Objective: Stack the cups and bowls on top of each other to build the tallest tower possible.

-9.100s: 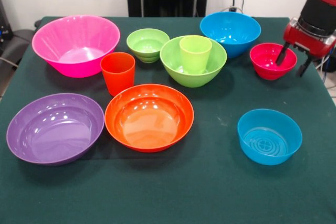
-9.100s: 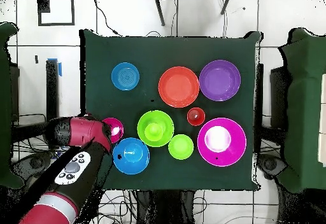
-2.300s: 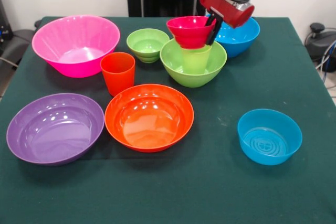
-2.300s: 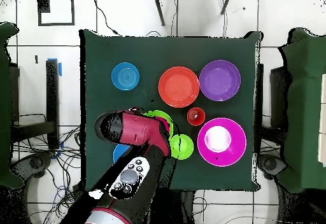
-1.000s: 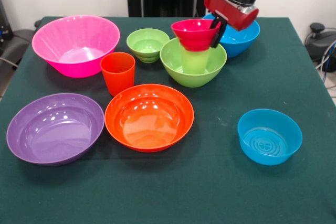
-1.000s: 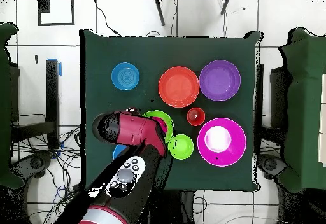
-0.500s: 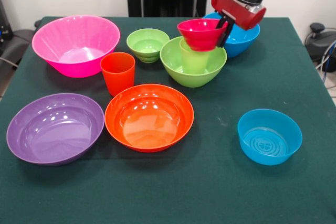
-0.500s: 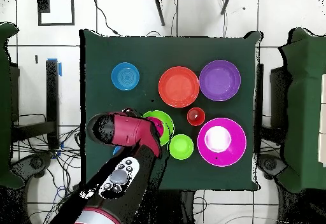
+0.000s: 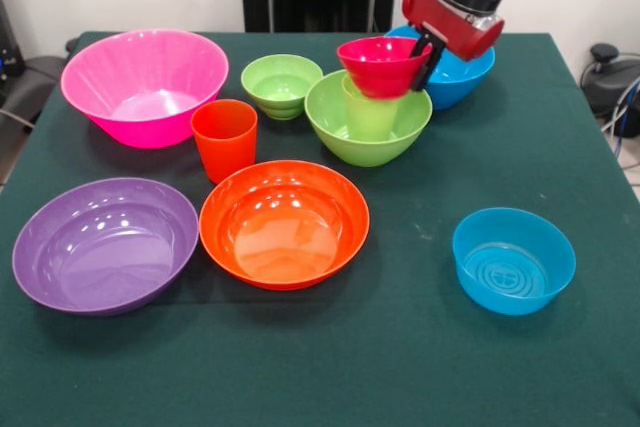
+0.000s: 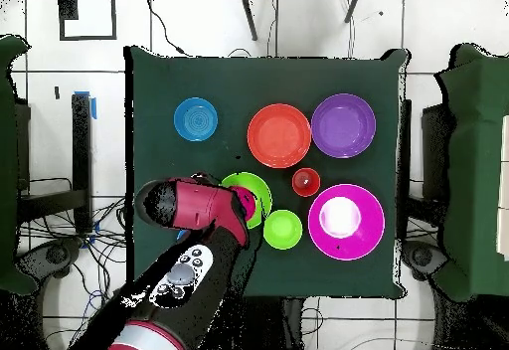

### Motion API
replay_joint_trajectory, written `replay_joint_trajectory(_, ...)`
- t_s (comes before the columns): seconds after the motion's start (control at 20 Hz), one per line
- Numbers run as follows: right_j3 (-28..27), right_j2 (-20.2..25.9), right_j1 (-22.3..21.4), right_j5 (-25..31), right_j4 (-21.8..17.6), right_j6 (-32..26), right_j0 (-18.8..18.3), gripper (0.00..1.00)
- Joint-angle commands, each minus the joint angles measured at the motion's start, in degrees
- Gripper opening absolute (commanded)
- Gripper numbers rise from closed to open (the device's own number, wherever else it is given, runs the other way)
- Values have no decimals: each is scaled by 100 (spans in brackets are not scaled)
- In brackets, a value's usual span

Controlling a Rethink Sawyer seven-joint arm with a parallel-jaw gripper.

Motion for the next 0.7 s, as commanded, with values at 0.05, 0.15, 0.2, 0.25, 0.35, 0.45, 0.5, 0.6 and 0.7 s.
replay_joint_trajectory(0.05,-174,195,499,-237,-47,971,148,0)
replay_joint_trajectory(0.15,-189,140,527,-257,-47,958,166,0)
replay_joint_trajectory(0.2,-200,108,545,-270,-48,955,178,0)
replay_joint_trajectory(0.25,-216,69,570,-297,-53,953,195,0)
replay_joint_trajectory(0.35,-214,61,579,-329,-57,905,181,0)
replay_joint_trajectory(0.45,-200,84,569,-325,-49,856,154,0)
replay_joint_trajectory(0.5,-188,108,561,-329,-39,838,138,0)
replay_joint_trajectory(0.6,-151,164,536,-344,-16,813,122,0)
replay_joint_trajectory(0.7,-140,184,535,-362,0,809,118,0)
